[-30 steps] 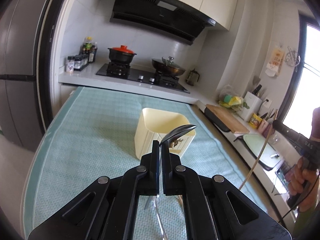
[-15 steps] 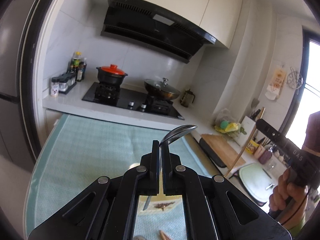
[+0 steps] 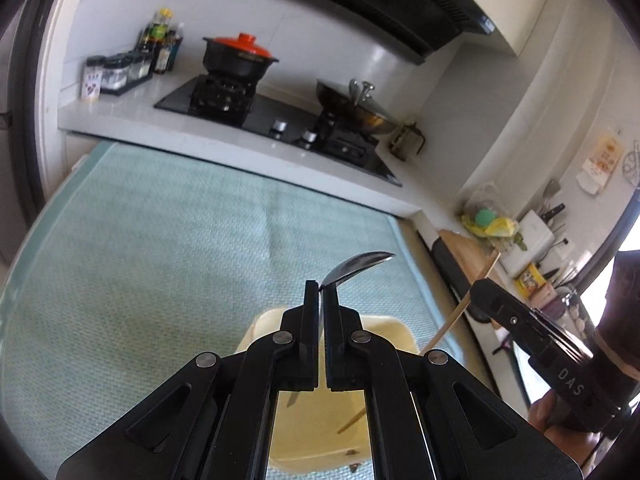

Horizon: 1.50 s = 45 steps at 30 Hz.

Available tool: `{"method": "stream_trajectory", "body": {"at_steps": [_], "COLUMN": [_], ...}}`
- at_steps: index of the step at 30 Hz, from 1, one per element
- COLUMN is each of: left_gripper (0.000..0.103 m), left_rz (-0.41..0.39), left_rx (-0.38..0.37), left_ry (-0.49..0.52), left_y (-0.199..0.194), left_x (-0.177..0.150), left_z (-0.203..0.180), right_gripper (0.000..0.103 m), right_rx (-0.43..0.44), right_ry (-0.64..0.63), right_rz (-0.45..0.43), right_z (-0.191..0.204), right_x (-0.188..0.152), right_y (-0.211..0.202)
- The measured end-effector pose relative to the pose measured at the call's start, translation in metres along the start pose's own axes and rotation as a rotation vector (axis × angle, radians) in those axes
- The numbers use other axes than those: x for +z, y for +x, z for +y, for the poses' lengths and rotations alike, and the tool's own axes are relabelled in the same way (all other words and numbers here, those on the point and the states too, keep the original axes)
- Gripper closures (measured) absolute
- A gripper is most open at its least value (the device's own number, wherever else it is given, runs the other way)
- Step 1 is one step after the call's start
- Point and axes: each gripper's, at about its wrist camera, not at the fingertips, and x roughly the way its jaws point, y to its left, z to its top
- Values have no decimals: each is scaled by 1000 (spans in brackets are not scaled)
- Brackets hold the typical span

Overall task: Organize utensils
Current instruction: 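Open both grippers to drop the spoon and chopstick into the cream holder, then withdraw both grippers from the holder back over the remaining utensils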

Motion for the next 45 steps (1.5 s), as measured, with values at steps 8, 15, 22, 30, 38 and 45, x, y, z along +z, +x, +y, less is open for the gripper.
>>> {"method": "stream_trajectory", "body": {"at_steps": [8, 15, 22, 30, 38, 45], "left_gripper": [101, 62, 38, 23, 15, 15], "left_rz": [93, 64, -14, 11, 15, 6], "left_rx": [63, 79, 105, 141, 203, 200], "left_ry": [-9, -61, 83, 216, 192, 99], "left_y": [37, 4, -107, -216, -249, -237], "left_x": [-10, 13, 6, -87, -207, -264], "left_z": [12, 15, -1, -4, -4, -3], "right_gripper": [94, 64, 57, 57, 57, 57], "right_rx": [-11, -22, -1, 43, -125, -282], "right_ry": [55, 75, 40, -22, -66, -98], "right_rz": [103, 91, -20, -83, -150, -21], "right_z": [-16, -16, -4, 20, 32, 32], "right_x": [-4, 26, 38, -46, -152, -246], "right_y": [41, 18, -83, -206, -278, -267]}}
